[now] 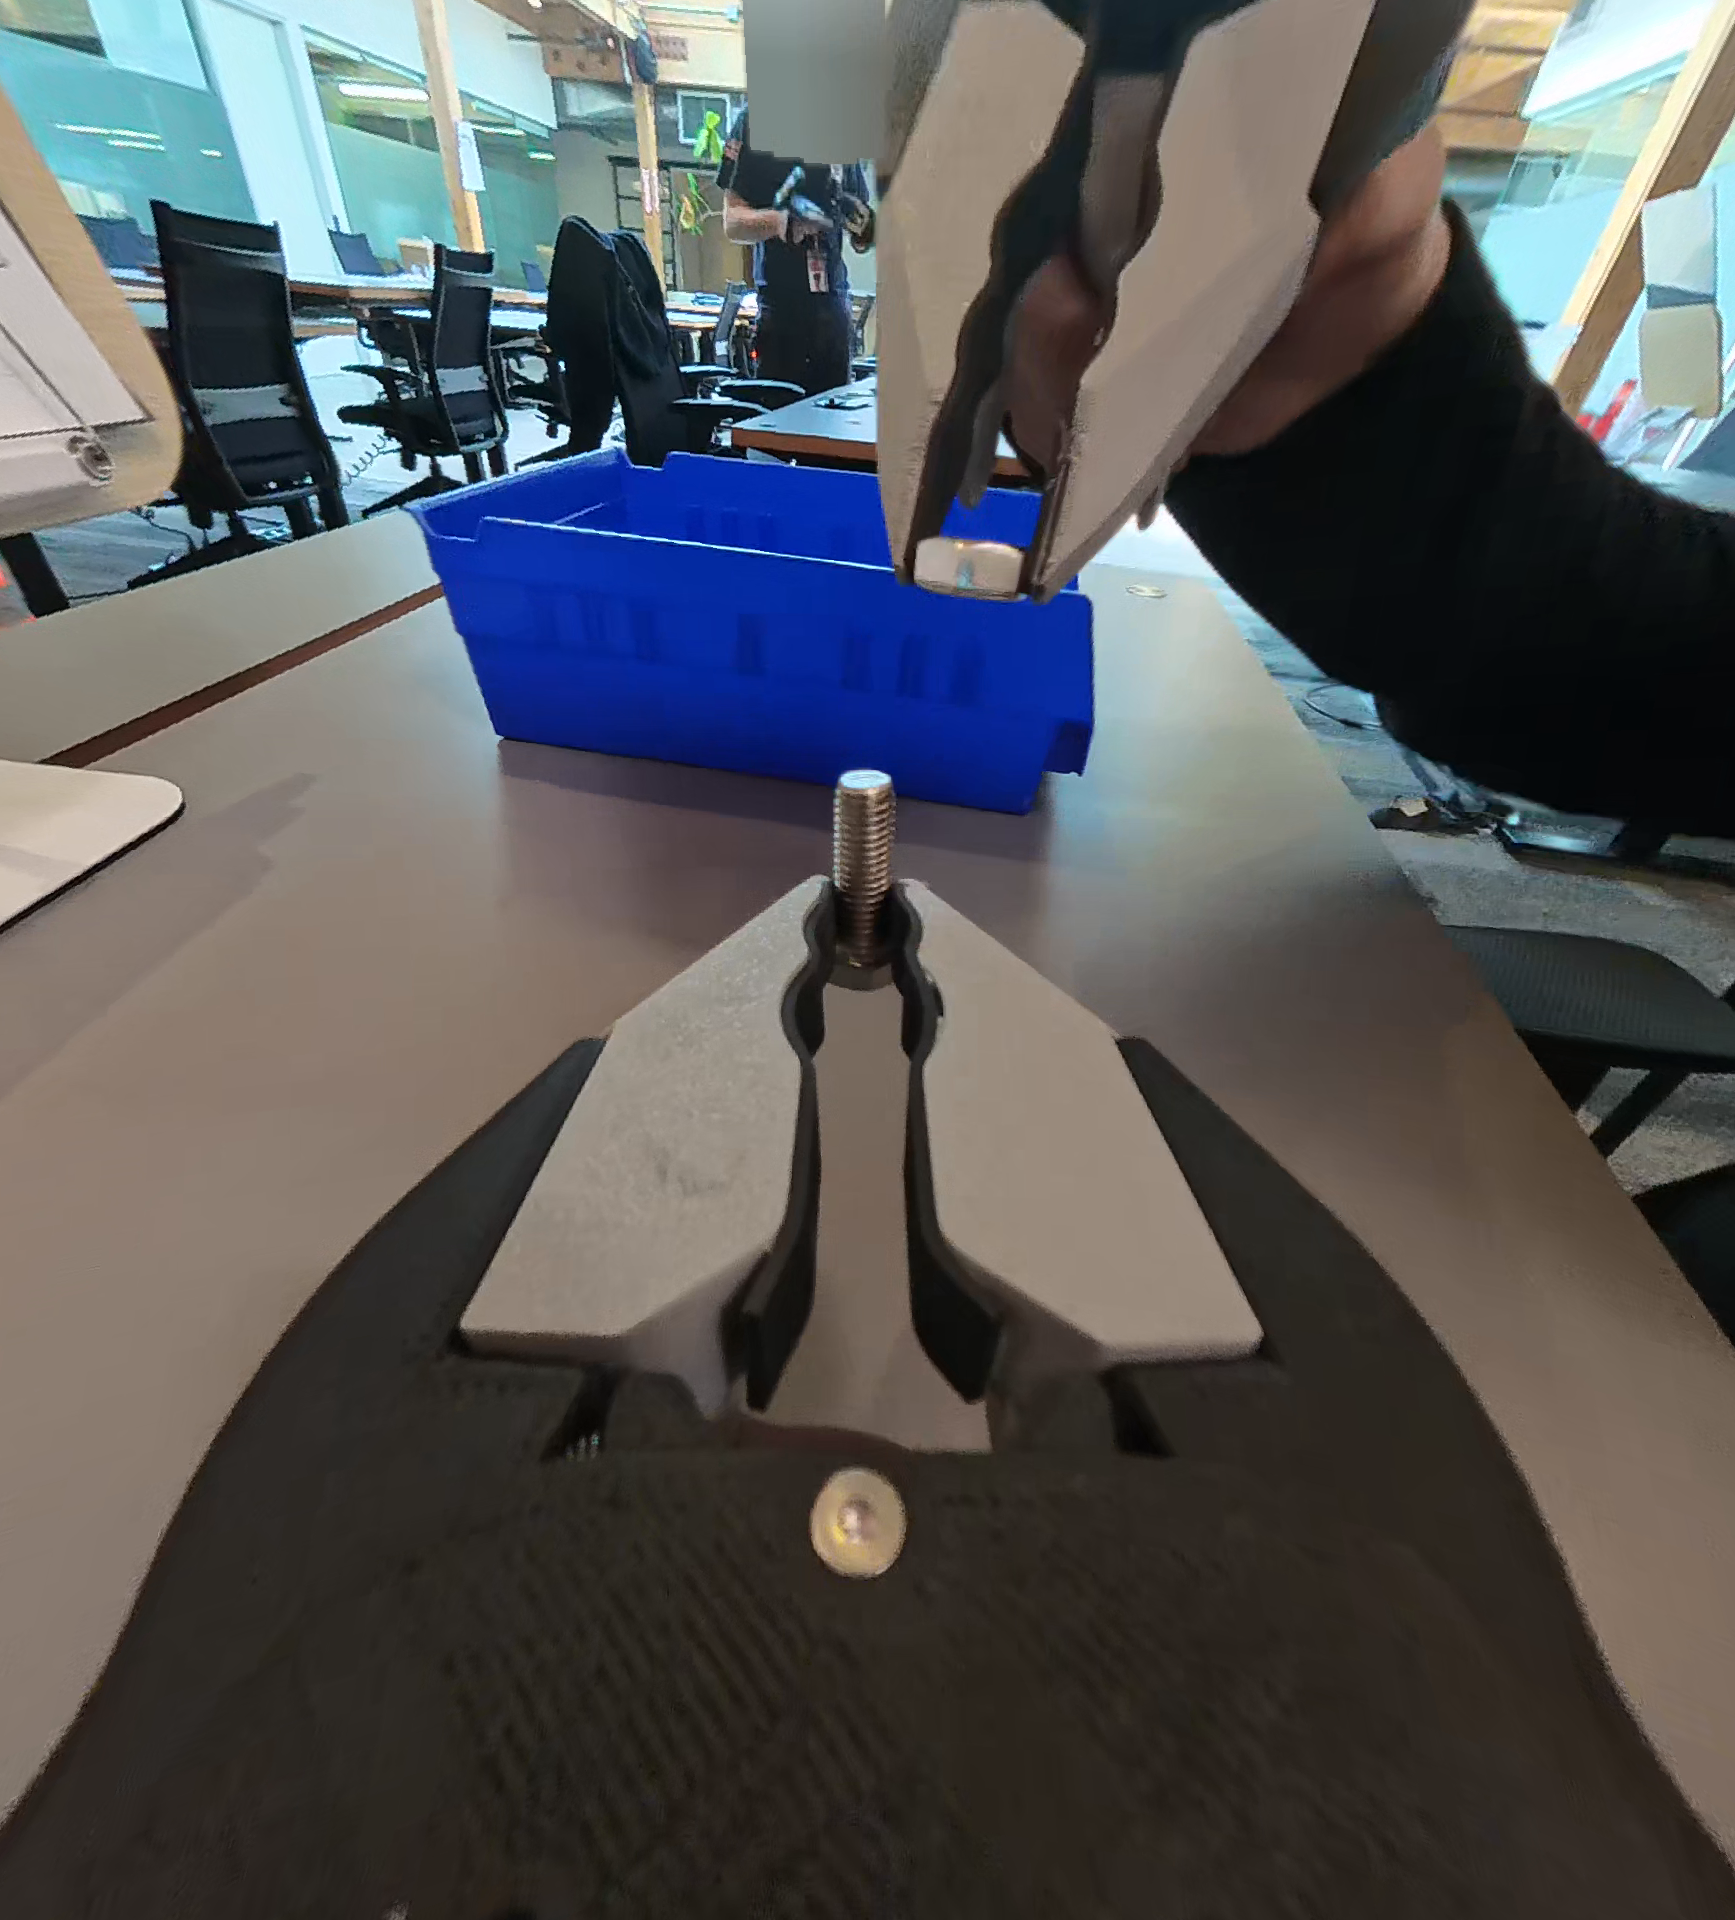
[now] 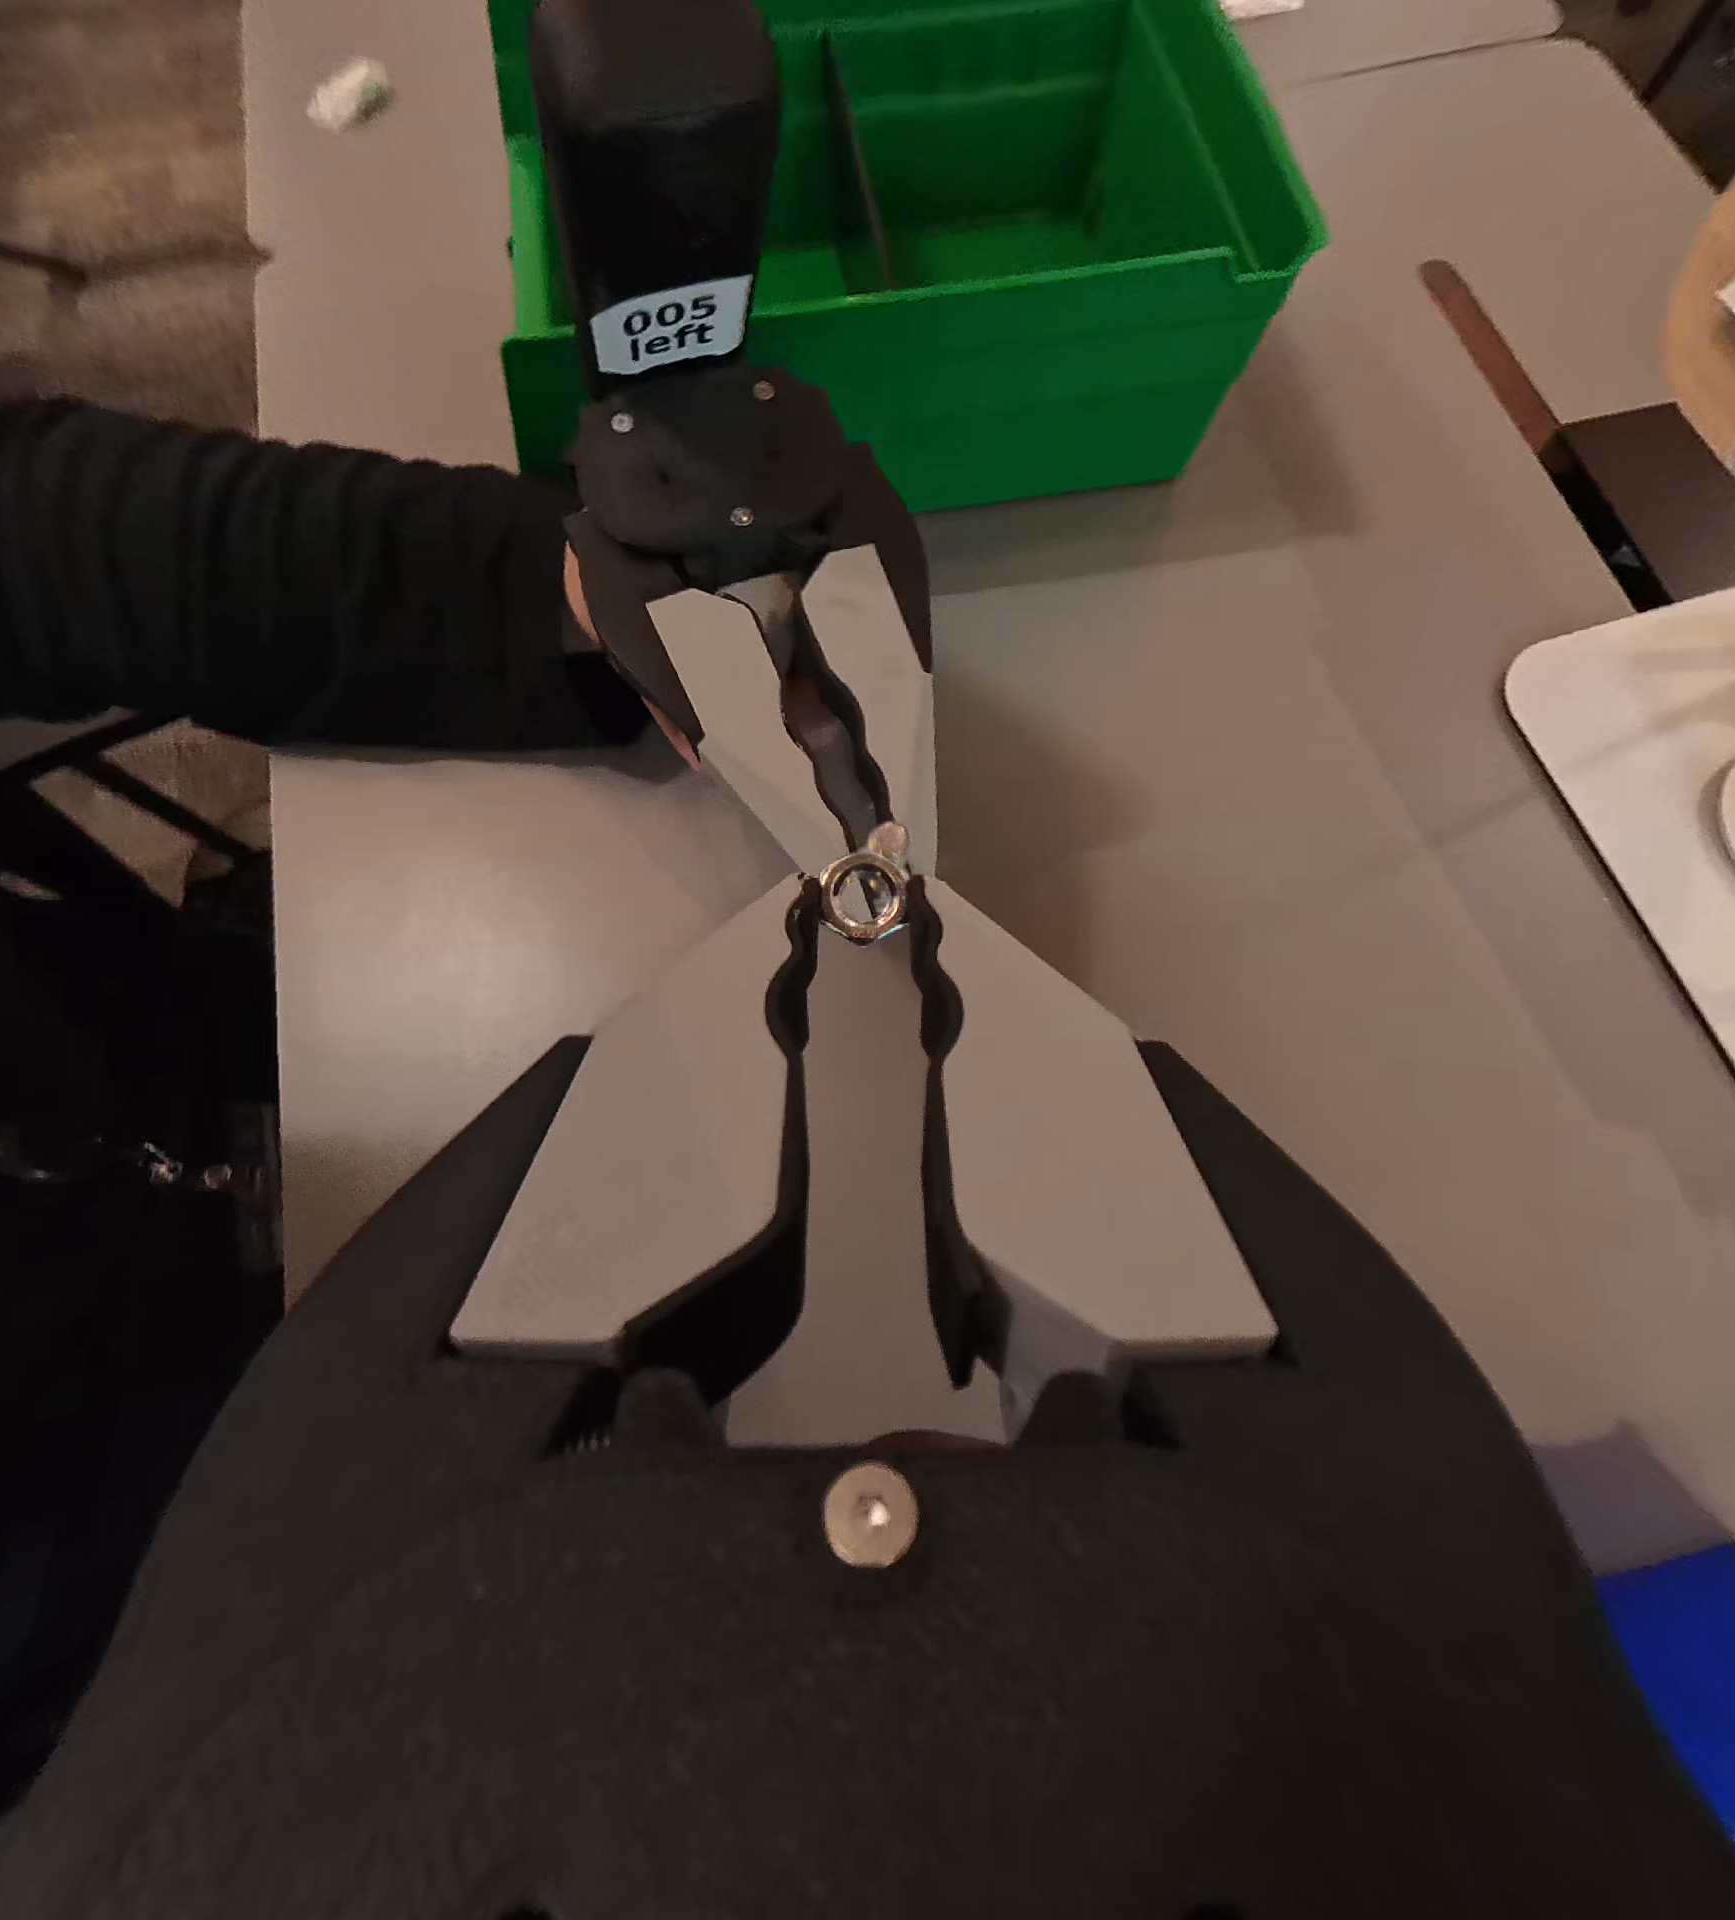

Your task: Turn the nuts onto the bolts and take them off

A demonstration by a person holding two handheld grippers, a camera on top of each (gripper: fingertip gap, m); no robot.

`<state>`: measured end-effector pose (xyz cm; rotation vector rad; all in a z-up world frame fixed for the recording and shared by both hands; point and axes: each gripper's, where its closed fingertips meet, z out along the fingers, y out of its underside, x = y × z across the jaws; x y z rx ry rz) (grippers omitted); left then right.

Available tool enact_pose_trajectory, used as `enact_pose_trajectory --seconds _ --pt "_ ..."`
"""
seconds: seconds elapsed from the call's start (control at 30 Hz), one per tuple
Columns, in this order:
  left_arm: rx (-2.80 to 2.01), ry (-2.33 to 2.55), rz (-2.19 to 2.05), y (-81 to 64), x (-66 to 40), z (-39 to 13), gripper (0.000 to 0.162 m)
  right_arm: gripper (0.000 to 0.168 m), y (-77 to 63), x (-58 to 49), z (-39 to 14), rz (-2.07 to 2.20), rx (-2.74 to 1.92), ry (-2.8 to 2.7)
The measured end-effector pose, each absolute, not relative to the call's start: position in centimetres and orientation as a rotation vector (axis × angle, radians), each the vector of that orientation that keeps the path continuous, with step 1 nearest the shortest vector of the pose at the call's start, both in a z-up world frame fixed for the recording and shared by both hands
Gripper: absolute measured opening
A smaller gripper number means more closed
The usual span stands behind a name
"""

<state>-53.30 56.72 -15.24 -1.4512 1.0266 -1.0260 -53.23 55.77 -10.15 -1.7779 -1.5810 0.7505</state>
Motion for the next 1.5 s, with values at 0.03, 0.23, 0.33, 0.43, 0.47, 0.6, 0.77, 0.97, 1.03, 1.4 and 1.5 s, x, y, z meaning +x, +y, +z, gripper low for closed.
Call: enact_pose_trajectory --seconds 0.03,0.23,0.33,0.43,0.47,0.6,0.77,0.97,1.03,1.4,1.5 --pt "-1.444 1.036 -1.024 56.6 -53.2 -15.2 0.007 0.014 55.6 -53.5 -10.2 0.729 -1.785 -1.615" --pt "-1.400 1.059 -1.011 56.1 -52.8 -15.0 0.007 0.014 55.6 -54.5 -11.7 0.567 -1.860 -1.752" --pt "-1.401 1.054 -1.015 56.1 -52.8 -15.0 0.006 0.014 55.6 -54.9 -12.1 0.532 -1.870 -1.774" --pt "-1.387 1.049 -1.011 56.2 -52.9 -14.8 0.007 0.014 55.6 -55.1 -12.1 0.517 -1.876 -1.772" --pt "-1.383 1.046 -1.008 56.3 -52.9 -14.7 0.007 0.014 55.6 -55.1 -12.2 0.511 -1.880 -1.772" --pt "-1.368 1.051 -1.004 56.1 -52.9 -14.6 0.007 0.014 55.7 -55.0 -12.2 0.502 -1.889 -1.766" --pt "-1.350 1.031 -1.037 56.0 -52.7 -14.3 0.007 0.014 55.7 -55.0 -12.2 0.507 -1.895 -1.761" --pt "-1.351 1.021 -1.042 56.1 -52.7 -14.2 0.007 0.014 55.8 -55.1 -12.1 0.535 -1.904 -1.746" --pt "-1.358 1.020 -1.021 56.2 -52.6 -14.3 0.007 0.014 55.9 -55.0 -12.2 0.528 -1.918 -1.743" --pt "-1.385 0.981 -0.910 57.3 -52.5 -14.5 0.007 0.014 56.8 -54.9 -12.4 0.491 -2.016 -1.660" --pt "-1.406 0.963 -0.887 57.7 -52.6 -14.6 0.007 0.014 57.2 -54.9 -12.6 0.460 -2.039 -1.630"
